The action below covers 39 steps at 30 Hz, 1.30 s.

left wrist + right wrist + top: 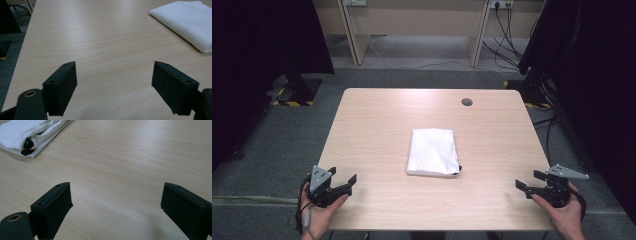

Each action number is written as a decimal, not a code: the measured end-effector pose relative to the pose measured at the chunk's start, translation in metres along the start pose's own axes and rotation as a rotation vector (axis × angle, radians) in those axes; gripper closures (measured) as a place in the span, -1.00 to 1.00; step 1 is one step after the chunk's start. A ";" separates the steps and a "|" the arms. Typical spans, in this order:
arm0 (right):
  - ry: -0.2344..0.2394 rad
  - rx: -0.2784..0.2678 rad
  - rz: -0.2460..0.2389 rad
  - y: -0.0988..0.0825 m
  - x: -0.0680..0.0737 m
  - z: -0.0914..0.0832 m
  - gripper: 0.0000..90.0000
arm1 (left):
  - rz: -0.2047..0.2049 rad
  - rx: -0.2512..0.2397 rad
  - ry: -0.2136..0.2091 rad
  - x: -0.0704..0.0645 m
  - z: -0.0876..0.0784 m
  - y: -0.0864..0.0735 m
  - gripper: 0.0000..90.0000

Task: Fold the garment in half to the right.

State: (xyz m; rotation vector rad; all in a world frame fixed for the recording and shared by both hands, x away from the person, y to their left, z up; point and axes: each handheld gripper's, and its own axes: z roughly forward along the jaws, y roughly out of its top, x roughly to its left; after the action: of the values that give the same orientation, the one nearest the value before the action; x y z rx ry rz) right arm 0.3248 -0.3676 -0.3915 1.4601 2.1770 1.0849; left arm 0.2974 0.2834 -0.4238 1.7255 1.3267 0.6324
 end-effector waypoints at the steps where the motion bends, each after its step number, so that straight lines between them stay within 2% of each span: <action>1: -0.002 0.001 -0.001 0.000 0.000 0.001 -0.79 | 0.002 0.000 0.000 0.000 0.000 0.000 -0.56; 39: -0.018 0.034 -0.028 -0.004 0.005 0.012 -0.81 | 0.026 0.018 0.000 -0.003 0.011 -0.005 -0.55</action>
State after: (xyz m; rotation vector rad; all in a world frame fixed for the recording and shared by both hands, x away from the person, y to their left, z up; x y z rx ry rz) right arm 0.3272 -0.3596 -0.4018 1.4437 2.2069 1.0273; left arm 0.3028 0.2779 -0.4328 1.7595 1.3155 0.6372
